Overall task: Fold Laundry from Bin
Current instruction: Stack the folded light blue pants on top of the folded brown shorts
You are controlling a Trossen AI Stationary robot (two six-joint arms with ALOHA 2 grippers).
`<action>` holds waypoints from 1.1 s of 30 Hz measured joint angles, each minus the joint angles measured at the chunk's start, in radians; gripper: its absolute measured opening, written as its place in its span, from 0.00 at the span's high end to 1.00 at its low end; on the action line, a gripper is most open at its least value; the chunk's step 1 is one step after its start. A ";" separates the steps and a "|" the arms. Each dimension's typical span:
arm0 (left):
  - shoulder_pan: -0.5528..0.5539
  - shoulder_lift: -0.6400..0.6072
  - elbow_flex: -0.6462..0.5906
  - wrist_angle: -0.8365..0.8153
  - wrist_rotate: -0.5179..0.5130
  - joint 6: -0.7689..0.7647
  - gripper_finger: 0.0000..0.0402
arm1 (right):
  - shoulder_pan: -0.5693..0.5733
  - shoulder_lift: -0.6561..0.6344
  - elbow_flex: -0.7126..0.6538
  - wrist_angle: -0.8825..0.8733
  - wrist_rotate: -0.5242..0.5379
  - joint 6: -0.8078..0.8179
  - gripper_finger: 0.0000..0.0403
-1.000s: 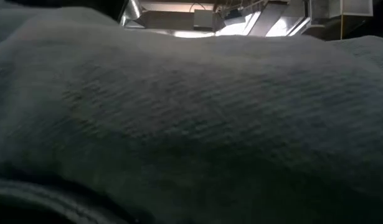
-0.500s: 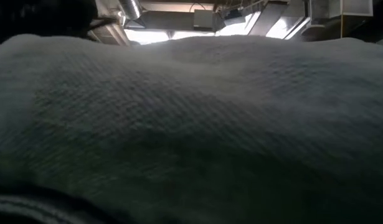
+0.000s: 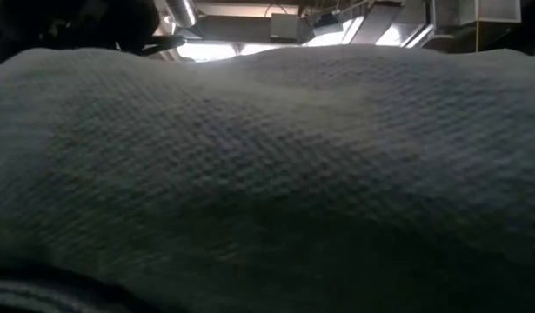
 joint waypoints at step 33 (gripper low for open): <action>0.004 -0.155 -0.002 0.245 0.005 0.224 0.93 | -0.072 -0.102 0.009 0.297 0.084 -0.379 0.99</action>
